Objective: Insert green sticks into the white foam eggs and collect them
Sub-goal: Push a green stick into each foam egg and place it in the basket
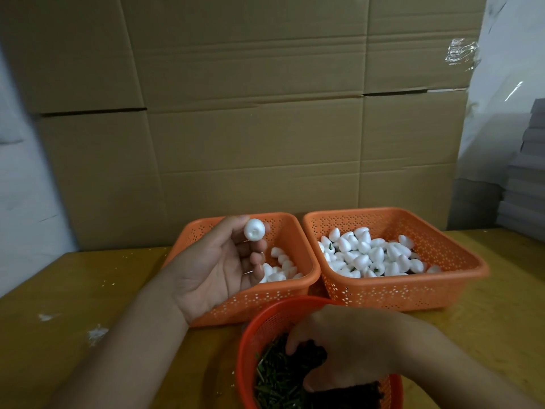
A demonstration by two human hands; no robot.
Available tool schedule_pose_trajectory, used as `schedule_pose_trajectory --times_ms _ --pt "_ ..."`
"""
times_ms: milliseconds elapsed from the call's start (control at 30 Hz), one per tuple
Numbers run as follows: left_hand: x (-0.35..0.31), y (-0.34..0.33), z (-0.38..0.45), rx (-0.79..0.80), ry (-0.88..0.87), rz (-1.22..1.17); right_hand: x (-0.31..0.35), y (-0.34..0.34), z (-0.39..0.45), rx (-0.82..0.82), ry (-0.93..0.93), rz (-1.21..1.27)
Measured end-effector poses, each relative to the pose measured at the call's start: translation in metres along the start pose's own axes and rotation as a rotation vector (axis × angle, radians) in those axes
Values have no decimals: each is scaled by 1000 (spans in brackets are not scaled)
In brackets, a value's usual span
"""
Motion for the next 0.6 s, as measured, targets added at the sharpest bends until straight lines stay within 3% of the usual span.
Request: schedule_pose_trajectory --times_ms 267,600 --pt "2 1 1 -18 10 5 -1 -1 1 -6 -4 1" --pt "5 0 -3 -36 -123 202 -3 -1 2 -15 3 9"
Point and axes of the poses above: each hand's wrist, its own z-axis towards the middle knuckle, its own y-axis out of the back of the hand, x = y × z, the point moved 2 cm from there along z, towards the middle knuckle, and after that the axes turned 7 degrees about z, right-handed, at the moved point
